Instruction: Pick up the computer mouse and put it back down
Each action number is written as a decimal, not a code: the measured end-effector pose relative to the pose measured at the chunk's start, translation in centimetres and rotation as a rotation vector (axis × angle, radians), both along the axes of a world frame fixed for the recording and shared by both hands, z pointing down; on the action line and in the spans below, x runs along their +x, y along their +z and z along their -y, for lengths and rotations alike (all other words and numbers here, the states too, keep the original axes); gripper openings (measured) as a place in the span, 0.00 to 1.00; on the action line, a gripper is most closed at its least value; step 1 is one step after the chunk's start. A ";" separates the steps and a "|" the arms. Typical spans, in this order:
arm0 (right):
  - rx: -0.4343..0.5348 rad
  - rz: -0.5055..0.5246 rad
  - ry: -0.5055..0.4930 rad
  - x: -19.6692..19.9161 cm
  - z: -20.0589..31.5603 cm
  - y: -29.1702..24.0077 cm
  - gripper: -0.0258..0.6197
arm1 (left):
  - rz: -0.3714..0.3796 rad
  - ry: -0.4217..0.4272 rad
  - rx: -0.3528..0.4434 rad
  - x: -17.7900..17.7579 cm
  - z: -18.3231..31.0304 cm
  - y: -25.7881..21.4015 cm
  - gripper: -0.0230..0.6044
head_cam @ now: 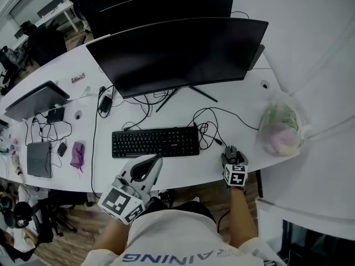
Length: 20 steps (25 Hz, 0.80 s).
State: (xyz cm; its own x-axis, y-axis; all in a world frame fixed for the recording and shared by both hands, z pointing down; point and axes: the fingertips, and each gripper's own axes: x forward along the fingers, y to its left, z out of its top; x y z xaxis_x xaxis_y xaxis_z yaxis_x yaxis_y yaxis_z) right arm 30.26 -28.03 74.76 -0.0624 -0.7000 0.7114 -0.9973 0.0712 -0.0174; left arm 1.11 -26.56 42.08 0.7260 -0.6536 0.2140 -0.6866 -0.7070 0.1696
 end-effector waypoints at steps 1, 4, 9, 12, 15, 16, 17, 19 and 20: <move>0.008 -0.005 -0.003 0.0 0.1 -0.4 0.53 | -0.001 0.000 0.002 0.0 0.0 0.0 0.04; 0.044 -0.017 -0.009 0.1 0.5 -2.0 0.53 | -0.008 0.004 0.008 0.1 -0.4 -0.2 0.04; 0.128 -0.022 -0.024 -0.1 1.1 -6.2 0.53 | -0.025 0.016 0.024 0.5 -1.0 -0.7 0.04; 0.188 -0.033 -0.032 -0.3 1.1 -9.0 0.53 | -0.037 0.023 0.036 0.7 -1.4 -1.1 0.04; 0.234 -0.027 -0.049 -0.7 0.9 -11.6 0.53 | -0.048 0.030 0.045 0.9 -1.8 -1.4 0.04; 0.247 -0.023 -0.057 -1.0 0.8 -12.4 0.53 | -0.052 0.031 0.046 0.9 -1.9 -1.5 0.04; 0.262 -0.020 -0.063 -1.2 0.7 -13.2 0.52 | -0.056 0.034 0.048 0.9 -2.1 -1.6 0.04; 0.298 -0.021 -0.069 -1.6 0.4 -15.0 0.50 | -0.063 0.040 0.053 1.1 -2.4 -1.8 0.04; 0.320 -0.022 -0.069 -1.7 0.2 -16.0 0.48 | -0.067 0.043 0.057 1.2 -2.6 -1.9 0.04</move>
State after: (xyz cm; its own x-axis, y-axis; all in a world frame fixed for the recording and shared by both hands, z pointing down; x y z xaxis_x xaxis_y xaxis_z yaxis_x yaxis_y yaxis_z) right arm 28.55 -28.24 58.72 -0.1041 -0.8828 0.4580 -0.9899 0.1366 0.0382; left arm 2.27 -23.96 40.18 0.7653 -0.6310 0.1274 -0.6436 -0.7457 0.1722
